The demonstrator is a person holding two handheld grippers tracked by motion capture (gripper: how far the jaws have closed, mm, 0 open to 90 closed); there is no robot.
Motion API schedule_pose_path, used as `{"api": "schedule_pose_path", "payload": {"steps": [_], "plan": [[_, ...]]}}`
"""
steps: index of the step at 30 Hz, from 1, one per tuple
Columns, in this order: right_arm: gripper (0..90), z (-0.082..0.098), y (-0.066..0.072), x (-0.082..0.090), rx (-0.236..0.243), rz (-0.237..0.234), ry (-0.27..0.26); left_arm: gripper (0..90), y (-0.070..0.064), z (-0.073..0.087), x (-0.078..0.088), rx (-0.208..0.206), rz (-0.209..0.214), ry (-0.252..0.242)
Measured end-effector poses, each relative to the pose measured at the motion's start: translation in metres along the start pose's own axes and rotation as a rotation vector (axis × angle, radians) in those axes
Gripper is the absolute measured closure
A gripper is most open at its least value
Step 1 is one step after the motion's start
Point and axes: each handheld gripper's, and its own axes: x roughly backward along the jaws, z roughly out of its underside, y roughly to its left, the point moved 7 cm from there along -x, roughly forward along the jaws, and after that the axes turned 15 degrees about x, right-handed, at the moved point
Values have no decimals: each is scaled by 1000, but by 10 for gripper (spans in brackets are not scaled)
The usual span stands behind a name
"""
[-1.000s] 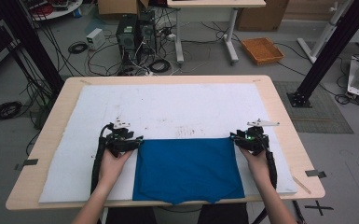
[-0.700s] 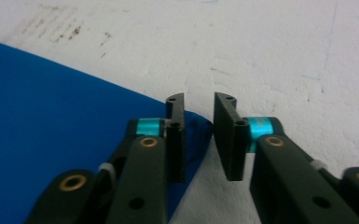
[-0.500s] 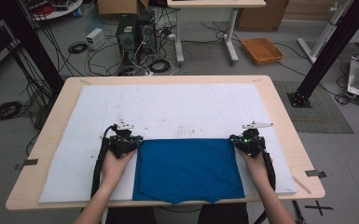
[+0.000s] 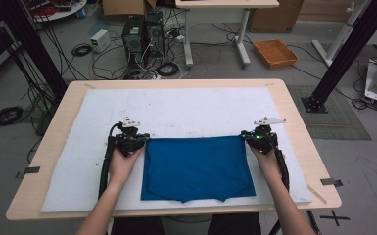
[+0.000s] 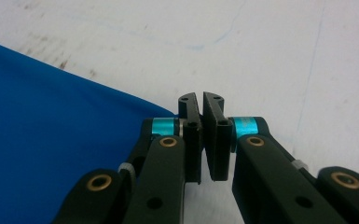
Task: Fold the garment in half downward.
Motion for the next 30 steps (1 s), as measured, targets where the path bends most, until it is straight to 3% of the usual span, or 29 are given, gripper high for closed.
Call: {"api": "schedule_pose_path", "payload": {"steps": [8, 16, 18, 23, 26, 28, 30], "plan": [[867, -13, -12, -15, 12, 26, 4, 869, 9, -15, -16, 19, -23, -14], [859, -14, -15, -24, 15, 22, 10, 864, 13, -15, -21, 25, -24, -11], [817, -14, -15, -23, 17, 26, 7, 854, 12, -16, -20, 25, -27, -21], [714, -17, -14, -17, 19, 35, -9, 675, 16, -20, -14, 25, -37, -44], [609, -19, -12, -11, 12, 35, -24, 504, 14, -22, -7, 31, 7, -58], [575, -20, -8, -7, 18, 31, -37, 423, 10, -23, 0, 1, 27, -67], [544, -20, -3, -2, 37, 29, -49, 422, 4, -23, 8, -38, 30, -85]]}}
